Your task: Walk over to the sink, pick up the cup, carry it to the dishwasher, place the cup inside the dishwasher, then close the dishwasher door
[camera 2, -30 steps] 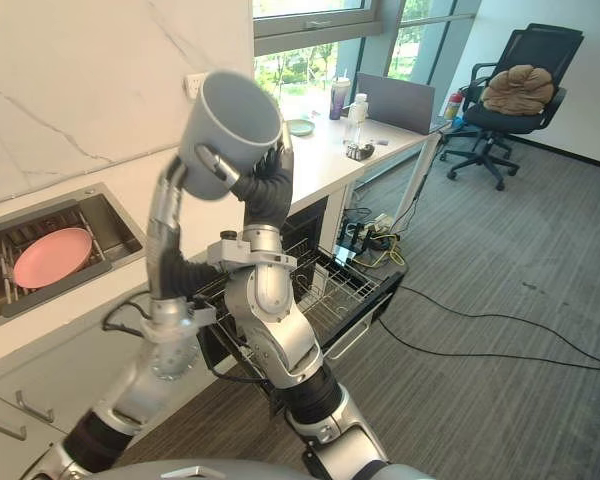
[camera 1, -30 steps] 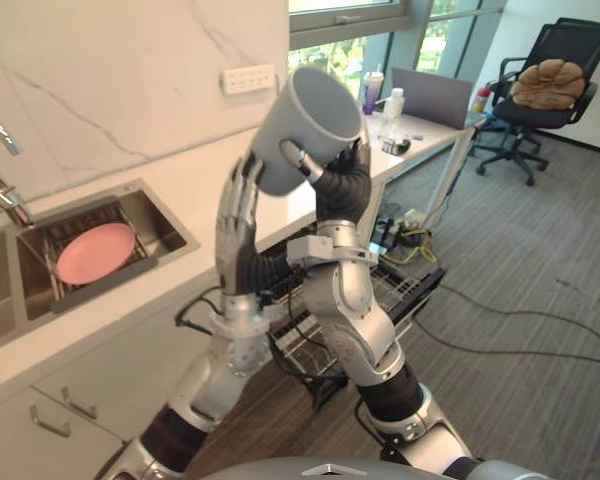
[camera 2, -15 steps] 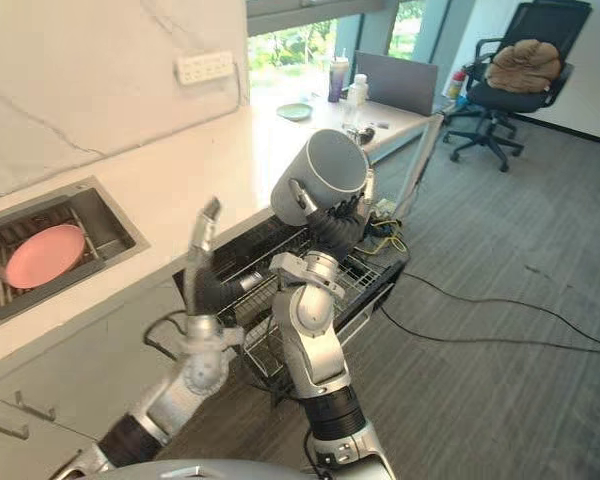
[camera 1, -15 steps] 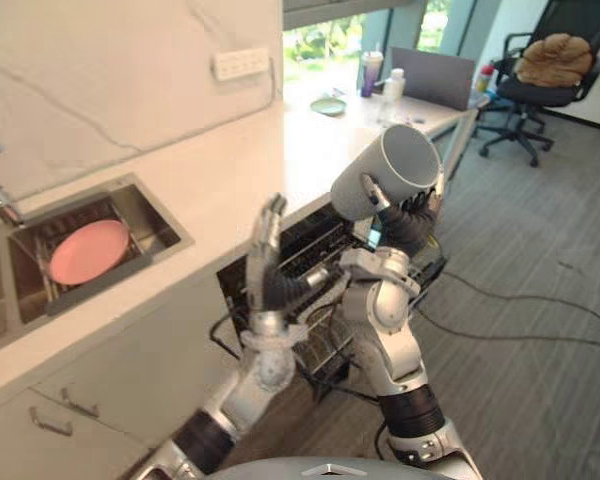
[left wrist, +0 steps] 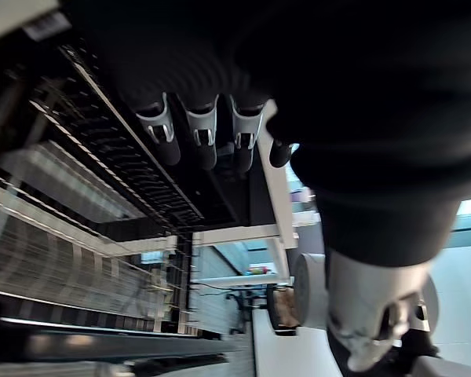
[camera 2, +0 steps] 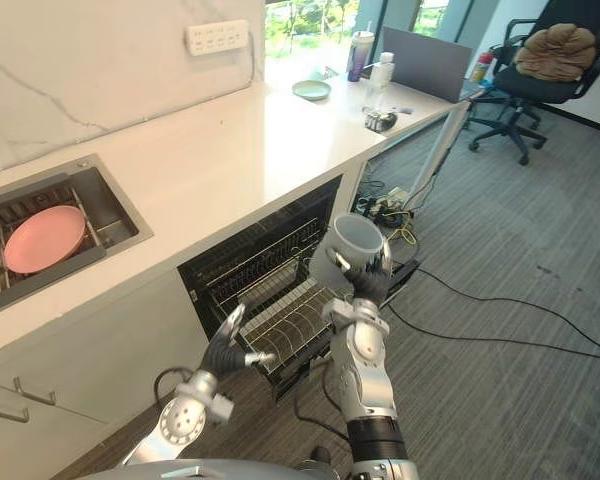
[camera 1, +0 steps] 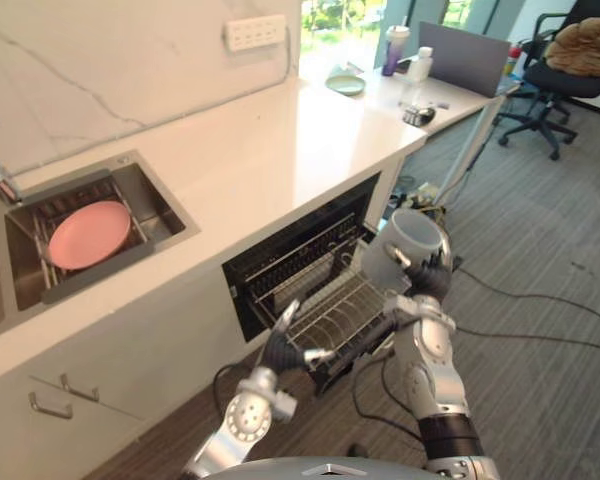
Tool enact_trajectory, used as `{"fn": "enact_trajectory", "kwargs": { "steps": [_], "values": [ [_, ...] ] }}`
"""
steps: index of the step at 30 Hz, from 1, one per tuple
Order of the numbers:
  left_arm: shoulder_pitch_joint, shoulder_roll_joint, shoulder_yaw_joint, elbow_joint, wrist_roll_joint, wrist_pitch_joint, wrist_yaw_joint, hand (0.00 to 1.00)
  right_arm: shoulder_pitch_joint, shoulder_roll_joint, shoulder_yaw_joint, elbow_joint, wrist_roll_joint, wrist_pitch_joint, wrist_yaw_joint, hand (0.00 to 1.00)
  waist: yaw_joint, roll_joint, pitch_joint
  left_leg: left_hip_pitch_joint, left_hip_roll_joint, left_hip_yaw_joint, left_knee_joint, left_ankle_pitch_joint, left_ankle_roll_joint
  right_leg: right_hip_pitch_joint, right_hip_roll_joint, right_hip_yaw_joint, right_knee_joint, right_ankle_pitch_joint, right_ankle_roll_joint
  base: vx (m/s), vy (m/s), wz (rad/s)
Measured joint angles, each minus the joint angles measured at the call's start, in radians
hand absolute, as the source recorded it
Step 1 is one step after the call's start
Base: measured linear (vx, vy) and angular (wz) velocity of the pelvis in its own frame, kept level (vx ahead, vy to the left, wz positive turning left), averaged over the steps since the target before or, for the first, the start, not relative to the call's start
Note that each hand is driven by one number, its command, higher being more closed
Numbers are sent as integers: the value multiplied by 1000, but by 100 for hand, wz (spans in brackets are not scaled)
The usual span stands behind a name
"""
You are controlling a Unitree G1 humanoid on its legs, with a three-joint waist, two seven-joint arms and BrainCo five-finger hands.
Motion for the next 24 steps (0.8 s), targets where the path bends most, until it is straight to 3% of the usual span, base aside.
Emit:
{"fn": "enact_trajectory", "kwargs": {
  "steps": [6, 8, 10, 16, 19, 22, 24],
  "values": [
    [22, 93, 107, 139, 137, 0, -37, 0, -31, -57, -13, 153, -18, -1, 103, 100, 13, 0, 10, -5, -1, -31, 8, 0, 0, 12, -1, -22, 0, -5, -2, 16, 2, 14],
    [27, 113, 108, 189, 168, 36, -37, 0, -56, -60, -12, 208, -19, -1, 103, 100, 13, -1, 14, -8, -1, -42, 10, 0, 0, 18, -1, -34, 0, -6, -4, -26, 6, 13],
    [30, 109, 115, 274, 186, 102, -33, 0, -84, -70, -9, 274, -30, 8, 112, 100, 21, -1, 20, -18, 0, -52, 14, 2, 1, 17, -1, -41, 0, -7, -6, -38, 8, 12],
    [-1, 98, 192, 368, 228, 163, 30, 0, -217, -102, 28, 394, -58, 29, 110, 100, 34, 1, 81, -76, 1, -103, 23, 26, 1, -3, 1, -84, 0, -5, -12, -62, -1, 23],
    [-53, 94, 257, 434, 227, 201, 42, 0, -327, -112, 28, 470, -57, 47, 97, 100, 67, -7, 128, -116, 1, -112, 23, 45, 2, -37, 3, -86, 1, 10, -19, -52, 0, 7],
    [-79, 95, 330, 498, 194, 267, 74, 0, -399, -120, 33, 542, -57, 48, 100, 100, 93, -31, 177, -135, 2, -126, 24, 51, 1, -50, 5, -91, 4, 12, -22, -13, -4, 11],
    [-82, 98, 383, 517, 187, 299, 133, 0, -442, -123, 59, 578, -57, 62, 101, 100, 112, -62, 209, -150, 2, -128, 30, 52, 2, -61, 5, -88, 6, 15, -26, 1, 0, 5]
  ]
}}
